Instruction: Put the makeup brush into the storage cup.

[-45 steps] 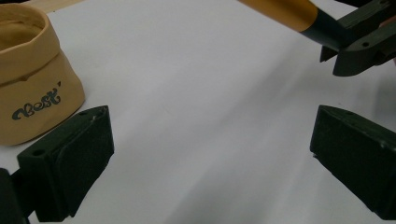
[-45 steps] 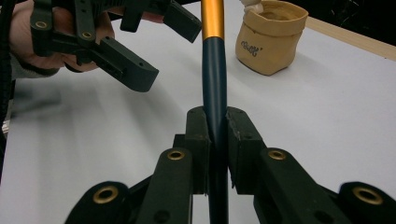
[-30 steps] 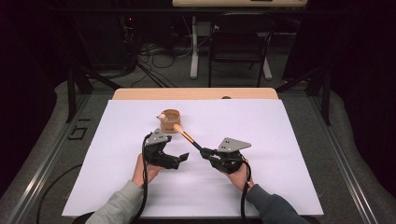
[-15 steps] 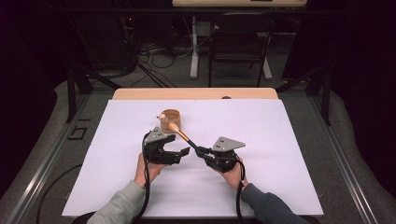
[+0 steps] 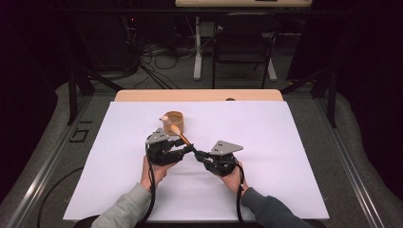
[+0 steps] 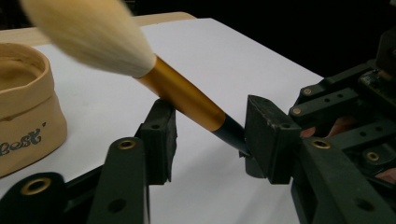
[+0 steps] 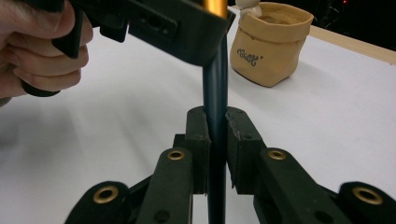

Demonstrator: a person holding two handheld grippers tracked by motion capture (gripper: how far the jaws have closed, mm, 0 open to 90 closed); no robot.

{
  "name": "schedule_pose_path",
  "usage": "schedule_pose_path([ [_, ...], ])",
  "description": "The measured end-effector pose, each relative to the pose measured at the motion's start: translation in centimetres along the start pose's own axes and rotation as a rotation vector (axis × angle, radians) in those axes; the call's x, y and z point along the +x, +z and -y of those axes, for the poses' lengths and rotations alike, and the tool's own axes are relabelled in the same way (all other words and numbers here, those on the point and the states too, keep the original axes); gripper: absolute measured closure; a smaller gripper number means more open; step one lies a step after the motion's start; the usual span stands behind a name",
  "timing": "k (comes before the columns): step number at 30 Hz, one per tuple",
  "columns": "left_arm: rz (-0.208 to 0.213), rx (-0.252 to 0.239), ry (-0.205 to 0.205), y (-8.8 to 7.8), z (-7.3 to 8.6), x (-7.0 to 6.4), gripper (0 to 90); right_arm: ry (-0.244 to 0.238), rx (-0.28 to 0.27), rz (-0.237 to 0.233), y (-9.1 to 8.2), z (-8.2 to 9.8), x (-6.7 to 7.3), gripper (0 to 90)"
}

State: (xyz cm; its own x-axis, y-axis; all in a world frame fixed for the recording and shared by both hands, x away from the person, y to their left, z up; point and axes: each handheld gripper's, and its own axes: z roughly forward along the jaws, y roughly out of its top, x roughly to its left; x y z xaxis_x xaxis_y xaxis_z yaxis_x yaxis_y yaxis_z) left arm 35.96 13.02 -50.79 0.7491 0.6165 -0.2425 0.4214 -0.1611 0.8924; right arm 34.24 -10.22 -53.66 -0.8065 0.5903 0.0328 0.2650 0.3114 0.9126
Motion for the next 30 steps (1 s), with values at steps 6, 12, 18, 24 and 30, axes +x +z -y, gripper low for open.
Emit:
schedule_pose_path([
  [6, 0.010, 0.000, 0.001, 0.2, 0.0, -0.2, 62.0, -0.024, 0.008, 0.008, 0.4, -0.1, 0.4, 80.8],
  [12, 0.035, -0.039, -0.007, 0.3, 0.1, -0.4, 70.1, -0.033, 0.010, 0.006, 0.6, 0.0, 0.4, 80.8],
  [18, 0.057, -0.042, 0.019, 0.3, 0.0, -0.7, 76.4, -0.037, 0.014, 0.007, 0.9, 0.0, 0.4, 80.7],
  [24, 0.068, -0.047, 0.032, 0.4, 0.0, -1.0, 78.0, -0.033, 0.013, -0.002, 0.9, 0.0, 0.3, 80.4],
  [30, 0.069, -0.040, 0.082, 0.1, -0.2, -1.4, 78.1, -0.027, 0.029, -0.016, 0.7, -0.2, 0.2, 72.5],
])
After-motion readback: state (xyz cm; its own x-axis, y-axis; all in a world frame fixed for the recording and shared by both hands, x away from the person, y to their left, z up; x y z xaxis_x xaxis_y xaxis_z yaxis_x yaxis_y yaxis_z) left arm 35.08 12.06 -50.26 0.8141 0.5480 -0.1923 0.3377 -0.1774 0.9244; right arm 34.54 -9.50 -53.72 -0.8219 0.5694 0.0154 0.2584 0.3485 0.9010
